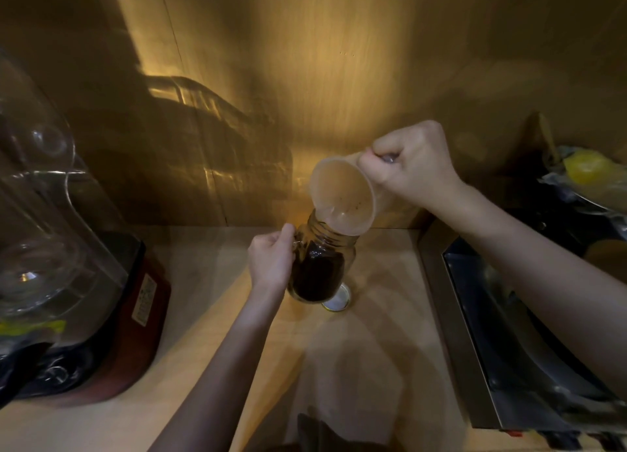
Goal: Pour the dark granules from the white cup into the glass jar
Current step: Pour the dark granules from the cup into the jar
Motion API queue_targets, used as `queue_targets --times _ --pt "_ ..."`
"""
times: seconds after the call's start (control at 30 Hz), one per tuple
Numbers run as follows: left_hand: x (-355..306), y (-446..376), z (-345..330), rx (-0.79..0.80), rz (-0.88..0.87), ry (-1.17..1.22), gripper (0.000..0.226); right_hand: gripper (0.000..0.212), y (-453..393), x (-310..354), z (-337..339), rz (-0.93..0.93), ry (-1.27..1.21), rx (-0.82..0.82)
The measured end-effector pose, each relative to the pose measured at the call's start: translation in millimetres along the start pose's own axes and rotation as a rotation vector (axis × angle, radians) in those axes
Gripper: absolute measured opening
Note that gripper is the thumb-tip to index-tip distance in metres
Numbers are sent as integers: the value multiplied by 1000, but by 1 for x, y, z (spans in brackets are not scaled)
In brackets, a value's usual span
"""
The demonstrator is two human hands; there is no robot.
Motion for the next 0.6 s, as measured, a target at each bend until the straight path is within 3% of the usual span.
queue_targets --times 0.27,0.37,0.5,0.6 --pt "21 12 9 111 36 118 24 48 51 -56 -31 -525 -426 -28" --pt "34 18 13 147 113 171 33 41 82 -69 -46 -797 -648 -48" --pt "59 22 22 108 190 191 35 21 120 -73 -70 -1130 -762 -7" --pt "81 23 28 87 231 154 32 37 142 -81 -92 -1243 -798 29"
Point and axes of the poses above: each hand's wrist, its own y-axis away from the middle knuckle, its own z-axis out of the back of the hand, x = y × z, the point moved 3 cm from there along -y, towards the middle knuckle, and after that the axes turned 5 degrees about -z, right-handed, at the moved point
